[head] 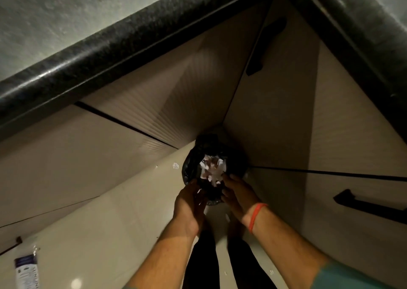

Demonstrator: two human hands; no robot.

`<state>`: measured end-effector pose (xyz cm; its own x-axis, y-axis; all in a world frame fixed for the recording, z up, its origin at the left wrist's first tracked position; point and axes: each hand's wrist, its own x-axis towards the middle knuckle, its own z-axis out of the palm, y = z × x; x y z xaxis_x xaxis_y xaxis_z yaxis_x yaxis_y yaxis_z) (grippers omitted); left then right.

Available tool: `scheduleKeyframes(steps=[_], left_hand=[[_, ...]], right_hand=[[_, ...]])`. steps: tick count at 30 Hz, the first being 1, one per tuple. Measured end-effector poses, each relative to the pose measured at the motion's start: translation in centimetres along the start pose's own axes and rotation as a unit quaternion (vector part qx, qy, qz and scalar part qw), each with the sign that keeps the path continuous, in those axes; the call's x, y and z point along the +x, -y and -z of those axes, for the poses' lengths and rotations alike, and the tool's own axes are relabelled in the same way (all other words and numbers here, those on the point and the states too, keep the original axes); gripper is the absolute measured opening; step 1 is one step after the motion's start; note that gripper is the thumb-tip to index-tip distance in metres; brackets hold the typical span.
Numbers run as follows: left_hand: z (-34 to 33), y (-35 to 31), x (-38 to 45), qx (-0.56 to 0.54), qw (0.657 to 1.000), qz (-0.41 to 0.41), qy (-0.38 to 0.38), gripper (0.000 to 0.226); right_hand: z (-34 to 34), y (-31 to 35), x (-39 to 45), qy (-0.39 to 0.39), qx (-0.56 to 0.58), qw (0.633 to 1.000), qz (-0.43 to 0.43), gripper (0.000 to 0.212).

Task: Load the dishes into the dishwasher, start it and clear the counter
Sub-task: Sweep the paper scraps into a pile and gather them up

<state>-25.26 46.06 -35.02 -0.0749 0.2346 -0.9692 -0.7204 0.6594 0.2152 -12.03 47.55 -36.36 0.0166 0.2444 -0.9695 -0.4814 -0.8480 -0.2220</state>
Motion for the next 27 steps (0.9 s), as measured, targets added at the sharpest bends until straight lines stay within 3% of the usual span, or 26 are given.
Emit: scheduleKeyframes(steps=[5, 8, 13, 20, 27], left_hand=[[0.1, 0.1, -0.4, -0.012, 1.0, 0.01, -0.019, 0.029], [0.0, 0.5, -0.7, -0.034, 0.999, 0.011, -0.007, 0.033], [-0.4, 1.0, -2.5, -0.044, 0.999, 0.028, 0.005, 0.031], [-2.0, -0.5, -6.9, 0.035, 0.998, -0.05, -0.003, 0.029], [-3.8, -2.5, -14.0, 0.098, 0.99, -0.097, 0.022, 0.038]], right_hand=[[-0.4, 0.1, -0.3, -0.026, 0.04, 0.999, -0.003, 0.037], [-0.5, 0.4, -0.9, -0.03, 0.069, 0.997, 0.003, 0.029], [-0.7, -0.3, -1.9, -0.039, 0.136, 0.99, -0.01, 0.042], [-0.3, 0.4, -5.6, 0.001, 0.193, 0.981, 0.012, 0.022], [-1.2, 3.6, -12.7, -0.001, 0.161, 0.985, 0.055, 0.029]])
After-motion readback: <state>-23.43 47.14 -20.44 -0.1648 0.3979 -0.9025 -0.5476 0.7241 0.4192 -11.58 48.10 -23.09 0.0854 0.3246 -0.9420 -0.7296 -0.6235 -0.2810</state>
